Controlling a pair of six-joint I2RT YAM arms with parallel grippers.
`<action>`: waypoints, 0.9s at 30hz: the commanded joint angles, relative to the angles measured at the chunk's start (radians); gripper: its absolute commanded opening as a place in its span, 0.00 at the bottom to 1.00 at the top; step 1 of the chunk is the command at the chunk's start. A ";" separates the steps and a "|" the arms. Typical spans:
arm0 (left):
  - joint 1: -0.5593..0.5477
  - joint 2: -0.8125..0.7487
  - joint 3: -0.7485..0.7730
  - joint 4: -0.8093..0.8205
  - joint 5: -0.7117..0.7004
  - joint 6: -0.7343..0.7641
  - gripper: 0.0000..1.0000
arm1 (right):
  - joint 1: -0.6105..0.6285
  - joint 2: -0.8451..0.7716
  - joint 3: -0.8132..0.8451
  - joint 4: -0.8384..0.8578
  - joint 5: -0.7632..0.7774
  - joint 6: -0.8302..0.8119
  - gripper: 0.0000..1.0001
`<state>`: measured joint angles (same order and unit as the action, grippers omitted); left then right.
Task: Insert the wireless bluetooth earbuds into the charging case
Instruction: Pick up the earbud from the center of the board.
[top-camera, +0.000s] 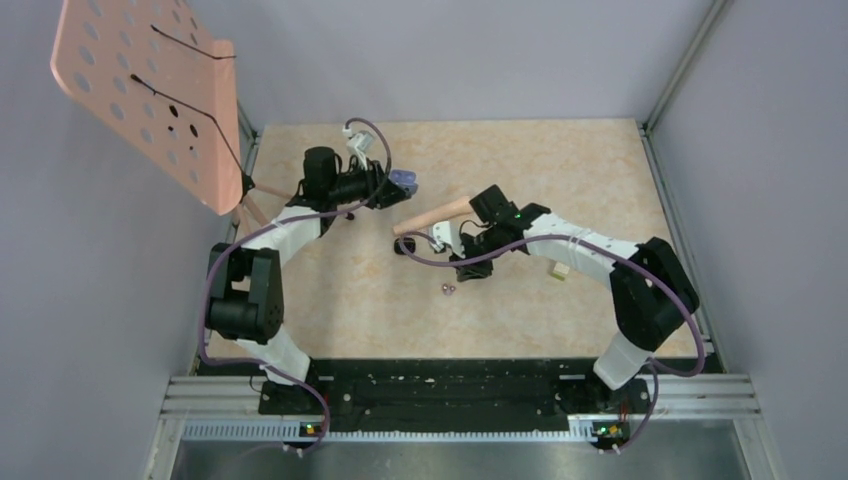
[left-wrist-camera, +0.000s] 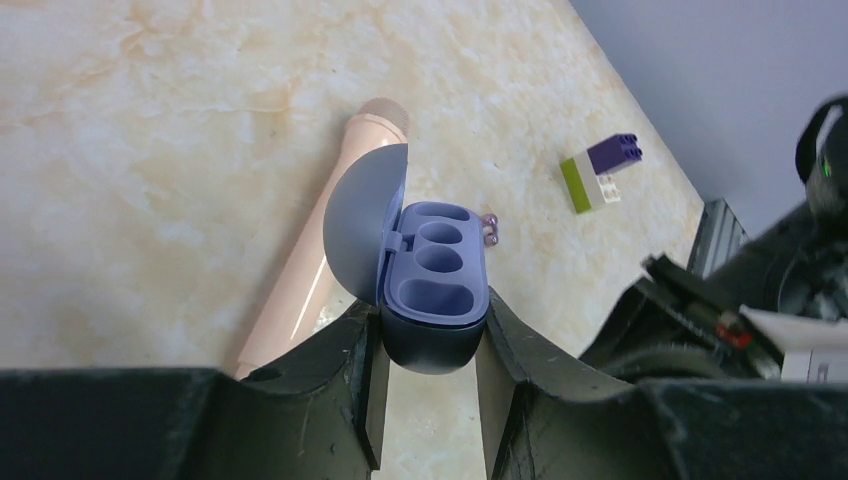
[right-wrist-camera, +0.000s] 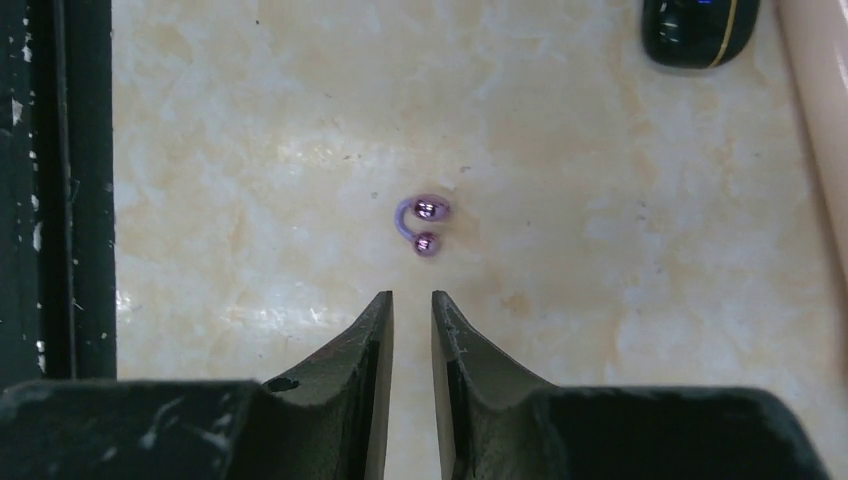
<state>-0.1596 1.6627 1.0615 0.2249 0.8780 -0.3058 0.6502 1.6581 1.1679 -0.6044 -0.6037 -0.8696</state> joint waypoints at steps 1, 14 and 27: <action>0.012 -0.025 -0.011 0.101 -0.082 -0.085 0.00 | 0.069 -0.014 -0.031 0.122 0.004 0.151 0.19; 0.050 -0.066 -0.083 0.226 -0.137 -0.190 0.00 | 0.178 0.089 -0.045 0.209 0.175 0.260 0.08; 0.063 -0.073 -0.109 0.228 -0.134 -0.188 0.00 | 0.191 0.130 -0.052 0.182 0.220 0.194 0.10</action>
<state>-0.1036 1.6367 0.9550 0.4004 0.7425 -0.4889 0.8284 1.7767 1.1252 -0.4339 -0.3843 -0.6502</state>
